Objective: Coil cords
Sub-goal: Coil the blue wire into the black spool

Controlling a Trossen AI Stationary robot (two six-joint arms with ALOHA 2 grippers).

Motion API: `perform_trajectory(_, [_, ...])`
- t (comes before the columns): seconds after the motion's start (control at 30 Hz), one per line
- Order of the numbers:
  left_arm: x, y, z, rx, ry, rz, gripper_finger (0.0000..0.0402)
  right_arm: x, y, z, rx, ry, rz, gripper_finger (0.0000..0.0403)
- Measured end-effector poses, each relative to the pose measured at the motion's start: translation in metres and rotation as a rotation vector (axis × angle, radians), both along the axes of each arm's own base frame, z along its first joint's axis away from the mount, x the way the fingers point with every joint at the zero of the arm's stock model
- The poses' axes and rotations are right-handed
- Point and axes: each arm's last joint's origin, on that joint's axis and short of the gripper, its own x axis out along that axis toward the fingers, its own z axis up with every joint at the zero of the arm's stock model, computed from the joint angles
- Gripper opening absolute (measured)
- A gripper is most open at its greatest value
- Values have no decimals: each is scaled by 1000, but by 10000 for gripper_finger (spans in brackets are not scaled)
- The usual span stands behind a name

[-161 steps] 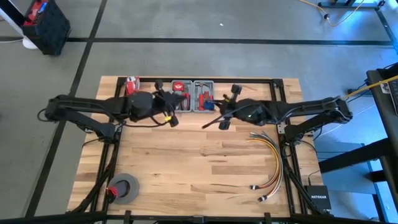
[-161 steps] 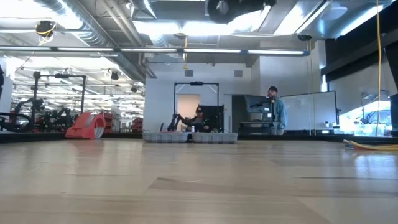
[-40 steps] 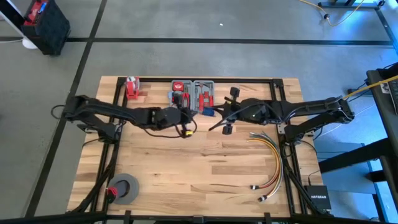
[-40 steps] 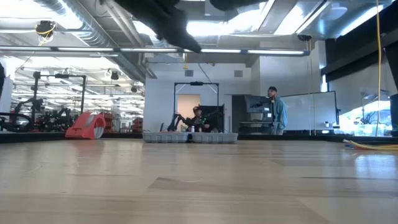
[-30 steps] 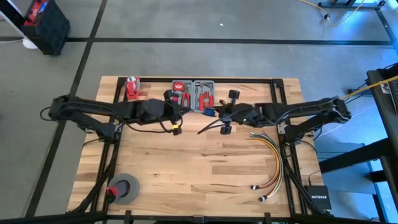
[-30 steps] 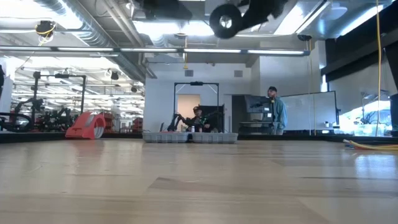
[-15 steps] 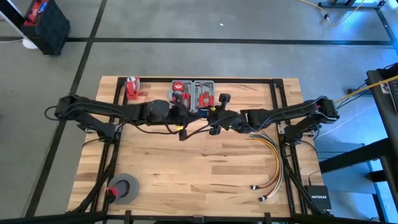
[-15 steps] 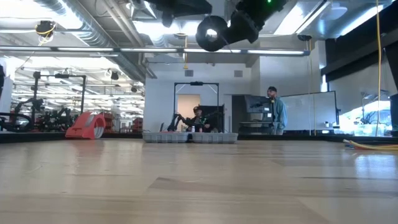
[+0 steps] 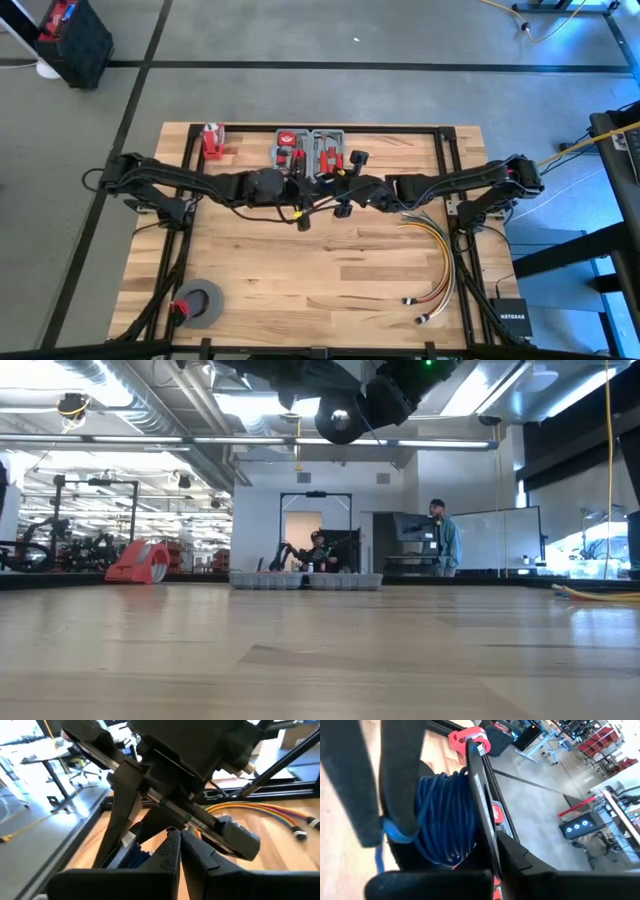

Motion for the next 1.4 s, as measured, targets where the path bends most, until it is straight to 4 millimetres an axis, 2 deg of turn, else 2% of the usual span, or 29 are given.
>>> perform_trajectory(0.1, [0, 1, -1, 33, 18, 27, 5, -1, 0, -1, 6, 0, -22, 5])
perform_trajectory(0.23, [0, 1, -10, 37, 89, 30, 5, -2, 0, -13, -16, 114, -5, 5])
perform_trajectory(0.4, [10, 1, -36, 10, 186, 47, 5, 2, 0, -51, -49, 194, -7, 5])
perform_trajectory(0.77, [43, 1, -121, 4, 373, 74, 5, 1, -1, -141, -105, 310, 14, 5])
perform_trajectory(0.93, [45, 1, -144, 12, 453, 73, 5, 3, 0, -173, -100, 368, 29, 5])
perform_trajectory(1.17, [45, 1, -145, 12, 457, 77, 5, 5, 0, -186, -81, 365, -2, 17])
perform_trajectory(1.4, [44, 1, -146, 4, 465, 81, 5, 5, 0, -186, -62, 359, -1, 74])
